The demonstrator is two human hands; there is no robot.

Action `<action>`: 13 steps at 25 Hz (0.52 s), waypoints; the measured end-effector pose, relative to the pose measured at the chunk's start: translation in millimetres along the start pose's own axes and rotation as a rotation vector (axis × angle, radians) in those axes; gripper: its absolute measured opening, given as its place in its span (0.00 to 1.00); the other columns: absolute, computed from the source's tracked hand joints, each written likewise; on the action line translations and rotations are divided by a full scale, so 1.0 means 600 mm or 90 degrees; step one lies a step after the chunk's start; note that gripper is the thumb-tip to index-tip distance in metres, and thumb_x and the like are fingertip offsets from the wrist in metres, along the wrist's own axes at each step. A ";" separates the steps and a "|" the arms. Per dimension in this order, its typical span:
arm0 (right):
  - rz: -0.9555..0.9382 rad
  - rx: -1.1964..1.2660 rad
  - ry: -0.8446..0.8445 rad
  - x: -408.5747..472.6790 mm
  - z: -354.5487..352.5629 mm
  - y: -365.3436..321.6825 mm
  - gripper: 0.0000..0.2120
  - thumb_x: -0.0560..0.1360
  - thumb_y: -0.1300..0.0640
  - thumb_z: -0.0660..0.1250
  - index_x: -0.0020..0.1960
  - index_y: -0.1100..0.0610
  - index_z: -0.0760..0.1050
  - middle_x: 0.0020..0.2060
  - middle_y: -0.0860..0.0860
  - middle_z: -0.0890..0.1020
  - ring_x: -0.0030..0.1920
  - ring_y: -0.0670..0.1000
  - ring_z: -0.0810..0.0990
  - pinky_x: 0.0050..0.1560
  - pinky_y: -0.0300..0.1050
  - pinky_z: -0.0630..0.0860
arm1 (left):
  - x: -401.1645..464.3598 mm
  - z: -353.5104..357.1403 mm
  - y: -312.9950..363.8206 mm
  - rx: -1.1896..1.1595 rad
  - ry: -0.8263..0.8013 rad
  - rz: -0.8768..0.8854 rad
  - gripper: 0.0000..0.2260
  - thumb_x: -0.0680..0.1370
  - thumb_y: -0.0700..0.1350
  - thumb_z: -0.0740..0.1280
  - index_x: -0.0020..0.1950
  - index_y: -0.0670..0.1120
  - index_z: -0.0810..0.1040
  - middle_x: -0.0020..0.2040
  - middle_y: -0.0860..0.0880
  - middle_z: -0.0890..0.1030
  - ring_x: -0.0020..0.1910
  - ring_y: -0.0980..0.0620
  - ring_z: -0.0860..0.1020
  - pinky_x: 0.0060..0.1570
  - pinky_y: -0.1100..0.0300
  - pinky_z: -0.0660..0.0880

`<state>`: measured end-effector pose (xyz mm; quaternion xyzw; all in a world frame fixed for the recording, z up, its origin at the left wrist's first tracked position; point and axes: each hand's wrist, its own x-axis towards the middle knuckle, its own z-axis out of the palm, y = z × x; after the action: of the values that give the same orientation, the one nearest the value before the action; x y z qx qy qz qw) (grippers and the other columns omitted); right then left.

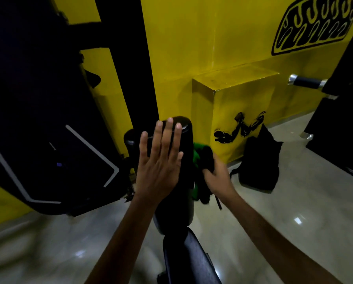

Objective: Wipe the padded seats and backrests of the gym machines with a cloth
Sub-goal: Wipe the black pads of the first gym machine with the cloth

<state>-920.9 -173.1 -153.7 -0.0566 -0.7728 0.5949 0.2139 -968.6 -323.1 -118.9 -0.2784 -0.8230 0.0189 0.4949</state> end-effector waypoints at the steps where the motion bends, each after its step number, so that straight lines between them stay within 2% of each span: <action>1: -0.012 0.025 0.011 0.015 -0.004 -0.014 0.23 0.73 0.73 0.60 0.64 0.54 0.71 0.54 0.45 0.78 0.59 0.48 0.77 0.59 0.40 0.74 | -0.004 0.001 0.001 0.003 -0.005 -0.006 0.25 0.83 0.49 0.54 0.77 0.41 0.54 0.77 0.41 0.57 0.76 0.43 0.54 0.75 0.46 0.43; 4: -0.084 0.100 0.058 0.049 -0.007 -0.037 0.19 0.72 0.69 0.61 0.62 0.57 0.71 0.54 0.49 0.79 0.59 0.47 0.77 0.61 0.43 0.75 | -0.021 0.005 0.012 0.014 -0.016 -0.022 0.27 0.83 0.49 0.54 0.78 0.40 0.48 0.77 0.42 0.52 0.77 0.45 0.45 0.74 0.47 0.39; 6: -0.056 0.062 0.034 0.031 0.003 0.002 0.22 0.72 0.68 0.61 0.66 0.60 0.70 0.56 0.51 0.79 0.60 0.49 0.77 0.63 0.49 0.74 | -0.032 0.008 0.017 0.017 -0.022 -0.027 0.28 0.83 0.49 0.54 0.78 0.40 0.46 0.78 0.41 0.49 0.77 0.46 0.42 0.74 0.48 0.38; 9: 0.000 0.035 -0.026 -0.005 0.006 0.063 0.23 0.74 0.72 0.61 0.66 0.56 0.71 0.53 0.48 0.80 0.58 0.50 0.78 0.61 0.55 0.75 | -0.053 0.018 0.022 0.050 -0.023 -0.025 0.29 0.83 0.50 0.54 0.78 0.40 0.46 0.78 0.41 0.44 0.77 0.45 0.40 0.74 0.49 0.38; 11: -0.034 0.080 -0.005 0.009 0.002 0.068 0.21 0.74 0.72 0.61 0.62 0.54 0.72 0.51 0.46 0.80 0.56 0.47 0.79 0.59 0.50 0.77 | -0.075 0.026 0.028 0.075 -0.030 -0.022 0.29 0.83 0.51 0.53 0.78 0.40 0.46 0.77 0.42 0.43 0.77 0.44 0.41 0.75 0.48 0.39; 13: -0.085 0.115 0.038 0.027 0.004 0.059 0.20 0.74 0.72 0.61 0.63 0.58 0.73 0.52 0.46 0.80 0.56 0.45 0.79 0.58 0.42 0.76 | -0.095 0.033 0.036 0.079 -0.041 -0.020 0.29 0.83 0.51 0.53 0.78 0.40 0.45 0.78 0.41 0.45 0.77 0.44 0.41 0.75 0.48 0.40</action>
<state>-942.5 -159.5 -183.4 -0.0029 -0.7115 0.6445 0.2800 -955.0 -327.5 -181.5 -0.2333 -0.8399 0.0709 0.4850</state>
